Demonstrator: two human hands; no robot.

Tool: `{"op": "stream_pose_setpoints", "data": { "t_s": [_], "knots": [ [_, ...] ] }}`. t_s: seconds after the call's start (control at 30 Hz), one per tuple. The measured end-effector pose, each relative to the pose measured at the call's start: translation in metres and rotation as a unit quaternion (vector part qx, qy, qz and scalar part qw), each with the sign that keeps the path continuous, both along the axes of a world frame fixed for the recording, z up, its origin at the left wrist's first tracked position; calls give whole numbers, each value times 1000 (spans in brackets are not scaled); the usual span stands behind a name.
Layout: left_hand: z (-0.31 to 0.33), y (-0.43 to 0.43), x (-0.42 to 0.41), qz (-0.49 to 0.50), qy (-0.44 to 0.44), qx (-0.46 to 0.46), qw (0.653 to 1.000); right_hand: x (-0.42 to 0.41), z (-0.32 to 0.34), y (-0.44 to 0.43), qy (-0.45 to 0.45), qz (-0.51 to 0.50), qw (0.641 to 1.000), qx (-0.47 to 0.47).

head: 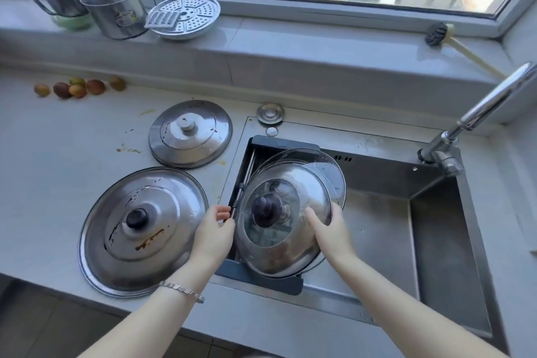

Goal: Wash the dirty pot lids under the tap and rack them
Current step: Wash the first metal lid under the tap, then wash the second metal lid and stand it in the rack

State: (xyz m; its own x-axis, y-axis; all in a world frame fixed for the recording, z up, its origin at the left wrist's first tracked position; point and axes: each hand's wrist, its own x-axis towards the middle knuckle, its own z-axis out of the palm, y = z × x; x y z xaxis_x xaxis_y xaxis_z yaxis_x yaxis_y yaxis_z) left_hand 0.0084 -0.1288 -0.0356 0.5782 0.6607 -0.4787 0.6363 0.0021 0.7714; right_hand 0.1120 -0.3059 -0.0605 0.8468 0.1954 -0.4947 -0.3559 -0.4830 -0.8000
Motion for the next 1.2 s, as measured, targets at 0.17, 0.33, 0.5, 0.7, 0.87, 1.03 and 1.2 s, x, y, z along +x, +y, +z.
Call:
{"op": "stream_pose_setpoints", "data": {
  "t_s": [0.17, 0.33, 0.5, 0.7, 0.87, 1.03, 1.2],
  "knots": [
    [-9, 7, 3, -31, 14, 15, 999, 7, 8, -4, -100, 98, 961, -240],
    [-14, 10, 7, -52, 17, 10, 998, 12, 11, -8, -139, 162, 936, -281],
    [-19, 14, 8, -66, 23, 17, 997, 9, 20, -6, -187, 238, 859, -412],
    [-13, 54, 4, -266, 183, 226, 919, 14, 52, 36, -197, 348, 861, -313],
    [-19, 129, -7, -230, 365, 407, 805, 9, 63, 75, -154, 469, 841, -220],
    [-32, 159, -28, -153, 424, 281, 847, 5, 56, 86, -149, 488, 835, -208],
    [-25, 152, -43, -161, 348, 287, 878, 6, 48, 76, -141, 488, 833, -217]
  ]
}}
